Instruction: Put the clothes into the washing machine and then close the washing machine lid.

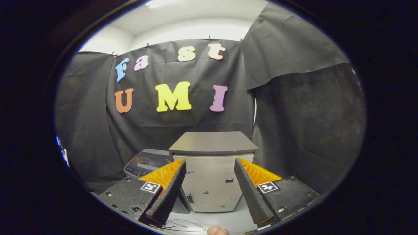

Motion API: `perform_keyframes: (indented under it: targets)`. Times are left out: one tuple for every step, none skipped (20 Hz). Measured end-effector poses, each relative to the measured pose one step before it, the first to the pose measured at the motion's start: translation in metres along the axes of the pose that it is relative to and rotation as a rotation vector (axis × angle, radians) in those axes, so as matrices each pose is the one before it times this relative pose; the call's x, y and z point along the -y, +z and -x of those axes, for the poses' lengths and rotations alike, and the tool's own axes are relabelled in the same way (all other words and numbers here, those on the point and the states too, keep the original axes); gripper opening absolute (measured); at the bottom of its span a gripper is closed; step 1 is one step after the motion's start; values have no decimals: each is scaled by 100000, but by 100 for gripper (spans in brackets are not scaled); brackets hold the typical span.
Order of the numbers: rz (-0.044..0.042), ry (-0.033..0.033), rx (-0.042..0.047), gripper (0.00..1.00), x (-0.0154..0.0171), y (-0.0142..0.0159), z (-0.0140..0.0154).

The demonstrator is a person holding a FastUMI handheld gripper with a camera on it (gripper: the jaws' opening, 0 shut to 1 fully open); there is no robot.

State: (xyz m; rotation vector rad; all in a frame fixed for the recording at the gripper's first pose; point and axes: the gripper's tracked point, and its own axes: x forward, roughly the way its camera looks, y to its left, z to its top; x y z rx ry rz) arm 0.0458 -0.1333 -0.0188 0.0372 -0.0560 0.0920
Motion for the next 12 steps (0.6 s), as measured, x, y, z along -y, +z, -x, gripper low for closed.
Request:
perform_keyframes:
  targets:
    - [-28, 26, -194, 93, -45, -76, -143]
    - [-25, 109, 29, 93, -31, 46, -58]
    - [82, 75, 176, 93, -34, 61, -157]
    - [162, 75, 139, 93, -19, 22, -27]
    - [181, 87, 211, 93, -98, 91, -388]
    - [97, -16, -33, 94, 3, 81, 29]
    - [-90, 54, -157, 93, 26, -85, -195]
    - [-145, 152, -164, 93, -31, 51, -16]
    - [-98, 64, -15, 94, -4, -56, -96]
    - [22, 28, -242, 94, 25, -52, 31]
    - [-11, 124, 52, 93, 34, -19, -25]
    - [35, 61, -30, 93, -14, -33, -52]
